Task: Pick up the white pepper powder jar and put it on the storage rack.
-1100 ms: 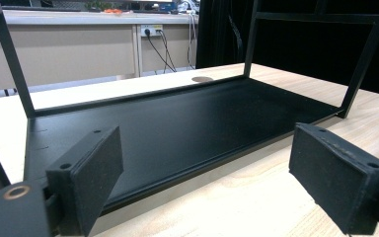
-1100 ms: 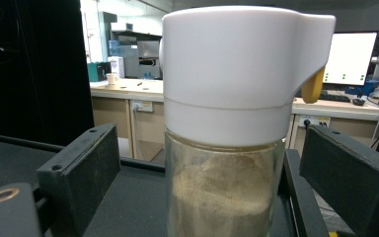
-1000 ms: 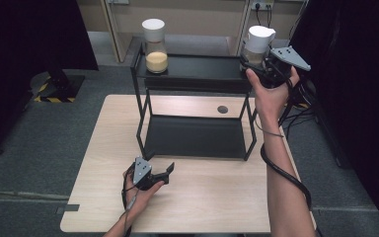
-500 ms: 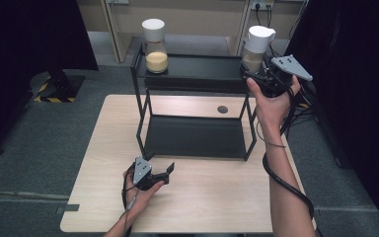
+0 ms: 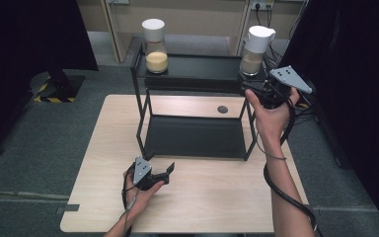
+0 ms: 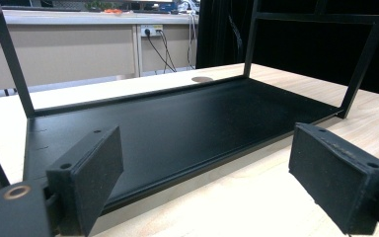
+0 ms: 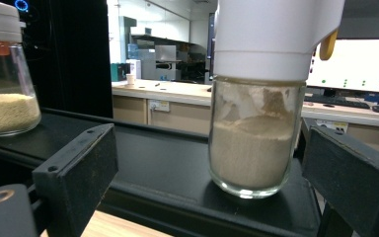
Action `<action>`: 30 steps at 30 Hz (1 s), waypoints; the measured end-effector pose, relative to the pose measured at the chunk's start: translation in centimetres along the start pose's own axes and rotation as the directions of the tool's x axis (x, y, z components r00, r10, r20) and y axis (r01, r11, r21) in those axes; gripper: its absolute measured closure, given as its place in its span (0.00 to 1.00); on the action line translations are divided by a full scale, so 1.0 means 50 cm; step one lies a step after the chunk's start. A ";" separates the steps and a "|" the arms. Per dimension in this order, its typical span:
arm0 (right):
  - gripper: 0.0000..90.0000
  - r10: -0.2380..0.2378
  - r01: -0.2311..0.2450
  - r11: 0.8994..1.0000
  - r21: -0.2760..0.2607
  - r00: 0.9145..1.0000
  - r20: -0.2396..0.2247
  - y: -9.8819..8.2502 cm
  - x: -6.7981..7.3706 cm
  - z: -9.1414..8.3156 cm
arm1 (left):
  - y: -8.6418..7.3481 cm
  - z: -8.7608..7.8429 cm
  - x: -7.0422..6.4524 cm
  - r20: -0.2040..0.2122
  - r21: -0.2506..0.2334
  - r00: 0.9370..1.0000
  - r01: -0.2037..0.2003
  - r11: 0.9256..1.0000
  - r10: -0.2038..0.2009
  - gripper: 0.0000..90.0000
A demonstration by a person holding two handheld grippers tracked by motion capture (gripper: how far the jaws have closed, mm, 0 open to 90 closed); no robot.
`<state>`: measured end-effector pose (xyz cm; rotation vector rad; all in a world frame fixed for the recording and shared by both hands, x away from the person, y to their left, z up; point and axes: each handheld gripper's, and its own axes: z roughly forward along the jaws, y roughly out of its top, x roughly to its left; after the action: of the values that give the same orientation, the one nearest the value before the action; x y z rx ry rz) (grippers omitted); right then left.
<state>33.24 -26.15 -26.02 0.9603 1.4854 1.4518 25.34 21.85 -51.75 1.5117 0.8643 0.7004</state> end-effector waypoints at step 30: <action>0.08 0.009 -0.008 1.000 0.020 0.999 -0.037 -0.078 0.020 -0.057 | -0.001 0.000 -0.001 0.001 -0.002 1.000 0.001 1.000 -0.001 0.14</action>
<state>30.34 -26.41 -30.00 0.9574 1.5268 1.4712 25.31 21.80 -51.78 1.5099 0.8630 0.6994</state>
